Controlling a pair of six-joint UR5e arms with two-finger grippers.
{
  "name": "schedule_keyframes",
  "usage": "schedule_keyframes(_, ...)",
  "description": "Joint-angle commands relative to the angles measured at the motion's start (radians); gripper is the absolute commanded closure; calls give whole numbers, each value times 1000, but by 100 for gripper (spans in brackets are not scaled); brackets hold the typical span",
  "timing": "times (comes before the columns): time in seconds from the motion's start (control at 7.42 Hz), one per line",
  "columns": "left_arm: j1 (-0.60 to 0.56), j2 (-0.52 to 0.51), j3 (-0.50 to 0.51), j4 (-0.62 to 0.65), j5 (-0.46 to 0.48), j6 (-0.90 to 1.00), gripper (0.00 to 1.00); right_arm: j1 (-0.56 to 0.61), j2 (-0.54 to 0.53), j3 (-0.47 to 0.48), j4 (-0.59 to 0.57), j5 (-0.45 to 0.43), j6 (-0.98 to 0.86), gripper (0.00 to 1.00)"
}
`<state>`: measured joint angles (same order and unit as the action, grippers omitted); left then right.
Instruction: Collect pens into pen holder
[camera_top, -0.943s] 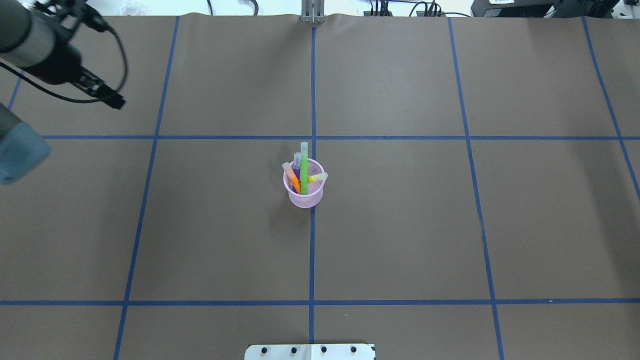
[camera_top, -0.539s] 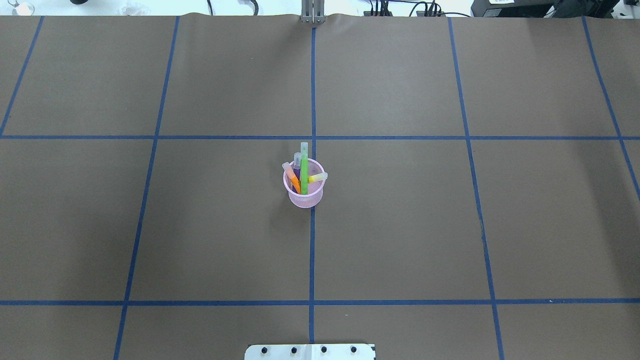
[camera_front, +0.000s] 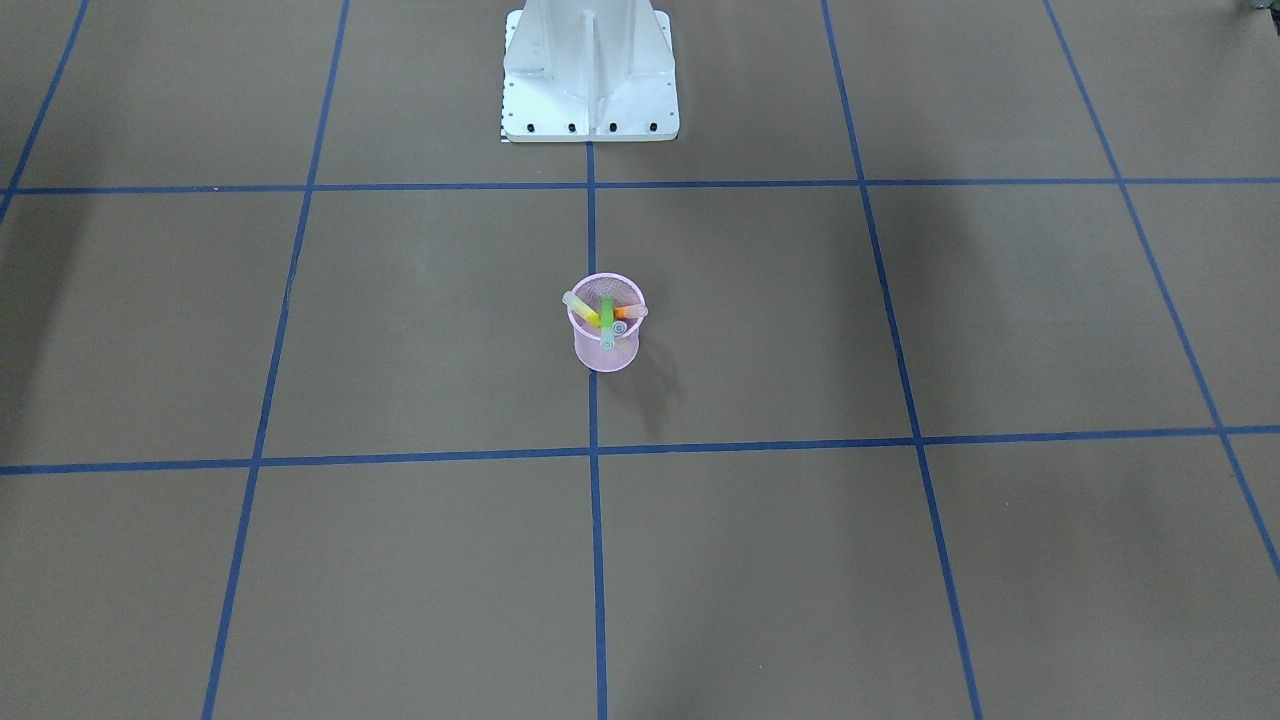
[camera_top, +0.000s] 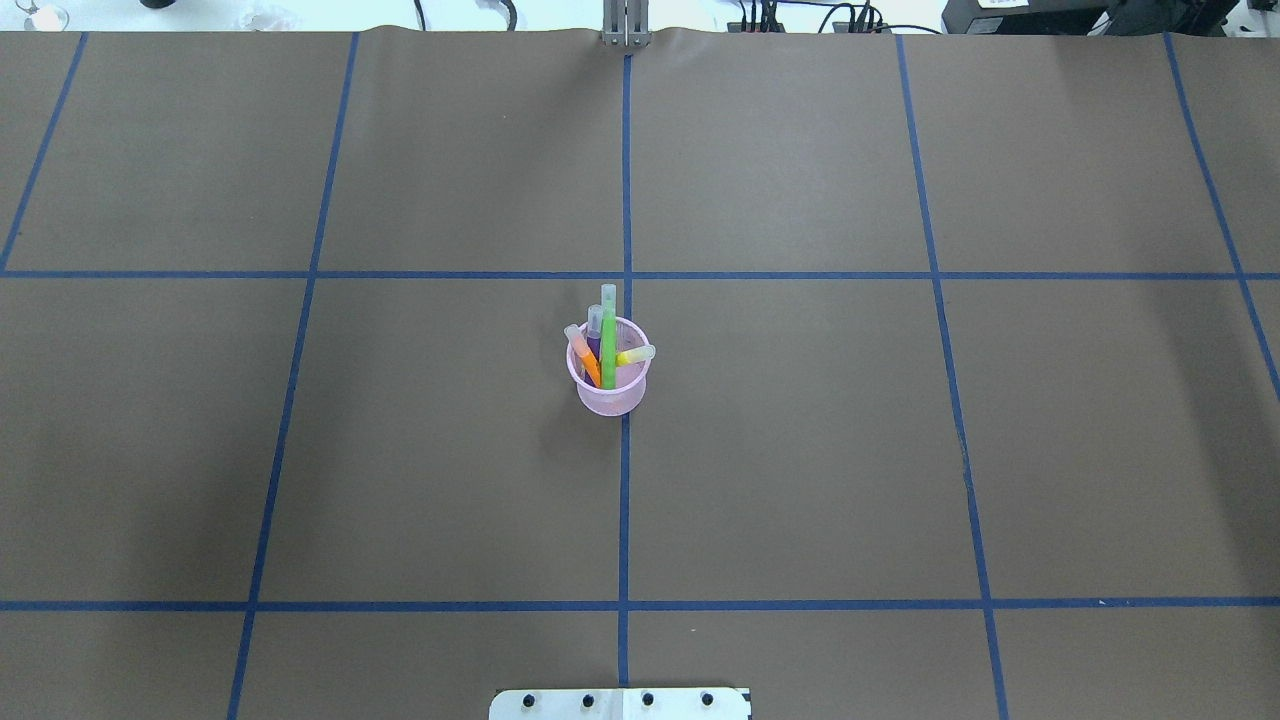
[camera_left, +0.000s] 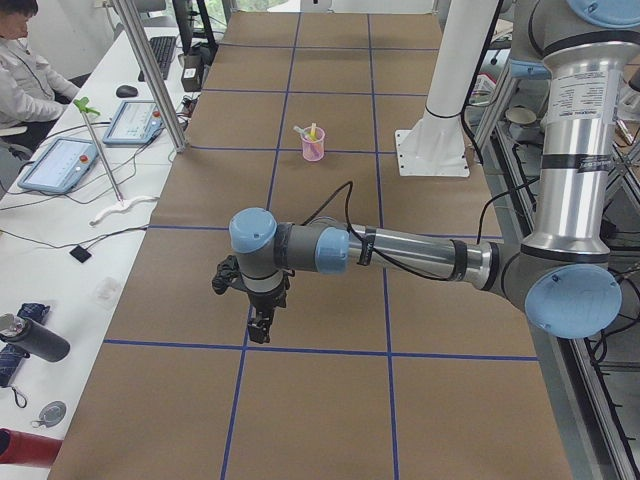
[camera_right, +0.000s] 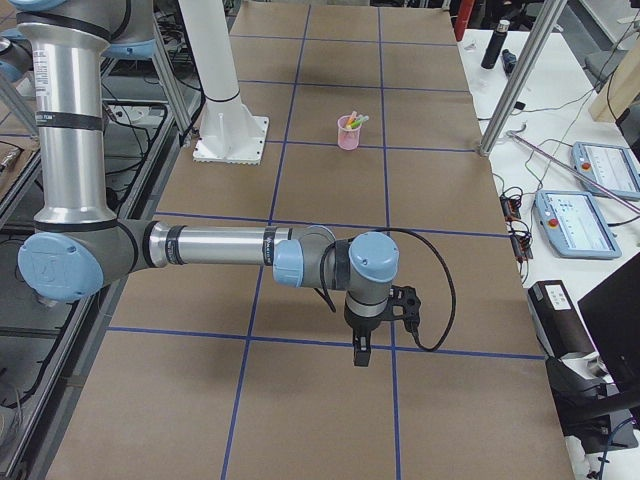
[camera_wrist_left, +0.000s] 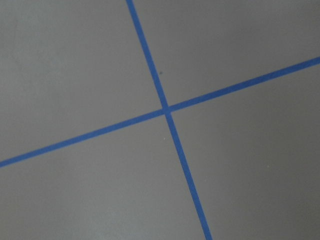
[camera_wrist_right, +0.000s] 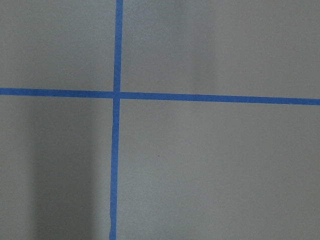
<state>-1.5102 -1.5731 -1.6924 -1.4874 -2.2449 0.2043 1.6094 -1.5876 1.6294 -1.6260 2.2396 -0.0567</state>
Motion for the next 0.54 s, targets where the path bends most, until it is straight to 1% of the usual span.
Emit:
schedule_keyframes(0.0, -25, 10, 6, 4, -62, -2, 0, 0, 6, 0, 0, 0, 0, 0)
schedule_keyframes(0.13, -47, 12, 7, 6, -99, -2, 0, 0, 8, 0, 0, 0, 0, 0)
schedule_keyframes(0.27, -56, 12, 8, 6, -99, -2, 0, 0, 9, 0, 0, 0, 0, 0)
schedule_keyframes(0.4, -58, 28, 32, -4, -97, -3, 0, 0, 9, 1, 0, 0, 0, 0)
